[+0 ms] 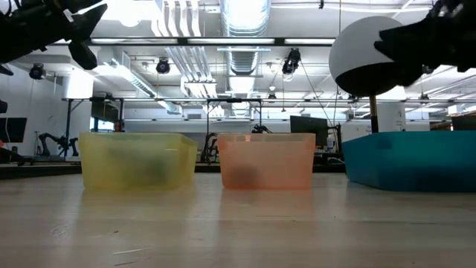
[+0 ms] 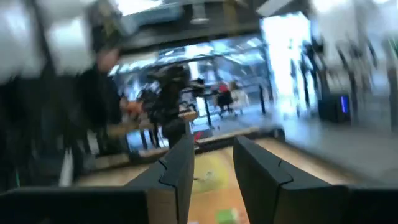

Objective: Pick and place items into bin
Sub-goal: Return to Home Position

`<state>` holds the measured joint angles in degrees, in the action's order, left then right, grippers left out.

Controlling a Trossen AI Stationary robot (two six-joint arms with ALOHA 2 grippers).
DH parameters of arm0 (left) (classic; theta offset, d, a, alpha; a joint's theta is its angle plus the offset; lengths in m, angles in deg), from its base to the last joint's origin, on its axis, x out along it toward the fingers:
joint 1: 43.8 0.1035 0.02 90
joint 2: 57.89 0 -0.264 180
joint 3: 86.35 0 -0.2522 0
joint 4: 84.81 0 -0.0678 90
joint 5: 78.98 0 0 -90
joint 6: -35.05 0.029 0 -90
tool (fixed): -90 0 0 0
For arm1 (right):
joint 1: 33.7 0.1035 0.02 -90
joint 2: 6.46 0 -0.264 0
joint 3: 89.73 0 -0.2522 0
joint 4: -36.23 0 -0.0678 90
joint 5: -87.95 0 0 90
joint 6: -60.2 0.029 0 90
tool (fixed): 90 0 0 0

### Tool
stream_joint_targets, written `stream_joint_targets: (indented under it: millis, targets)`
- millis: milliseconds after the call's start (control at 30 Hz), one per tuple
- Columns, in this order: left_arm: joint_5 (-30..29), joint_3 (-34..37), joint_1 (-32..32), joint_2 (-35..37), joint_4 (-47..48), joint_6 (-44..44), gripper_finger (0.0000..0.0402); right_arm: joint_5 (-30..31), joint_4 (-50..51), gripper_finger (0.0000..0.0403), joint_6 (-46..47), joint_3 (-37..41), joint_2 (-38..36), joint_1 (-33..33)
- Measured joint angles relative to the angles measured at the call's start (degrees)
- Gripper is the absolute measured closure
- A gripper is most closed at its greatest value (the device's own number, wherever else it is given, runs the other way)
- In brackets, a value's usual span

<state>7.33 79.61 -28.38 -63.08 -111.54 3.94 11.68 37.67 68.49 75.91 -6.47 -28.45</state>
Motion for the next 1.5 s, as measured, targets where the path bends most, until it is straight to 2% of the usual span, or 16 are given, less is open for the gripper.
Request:
stream_joint_targets:
  millis: [100,167,233,367,500,900,1367,1500]
  targets:
    - [0.0,0.0,0.0,-0.02,0.01,0.0,0.035,-9.52,0.53,0.0298,-19.65,0.0,0.0,0.53]
    - [0.0,0.0,0.0,-0.02,0.01,0.0,0.035,-14.03,3.11,0.0298,-27.06,0.02,0.0,0.7]
    - [-0.02,0.0,0.0,-0.02,0.0,0.0,0.035,-13.38,3.67,0.0301,-24.9,0.07,0.0,0.8]
    - [-0.01,0.0,0.0,-0.02,0.01,0.0,0.035,-6.64,6.29,0.0307,-14.17,0.0,0.0,0.79]
    - [0.0,0.0,0.0,-0.02,0.01,0.0,0.035,-5.95,8.68,0.031,-11.8,0.05,0.0,0.85]
    - [0.0,0.0,0.0,-0.02,0.01,0.0,0.035,-6.25,10.59,0.0301,-11.26,0.07,0.0,2.78]
    - [-0.02,0.01,0.0,-0.02,-0.06,0.02,0.035,-6.24,10.56,0.0314,-11.27,0.07,0.0,2.76]
    - [0.09,0.02,0.0,-0.19,1.32,3.77,0.035,-6.24,10.56,0.031,-11.27,0.07,0.12,2.76]
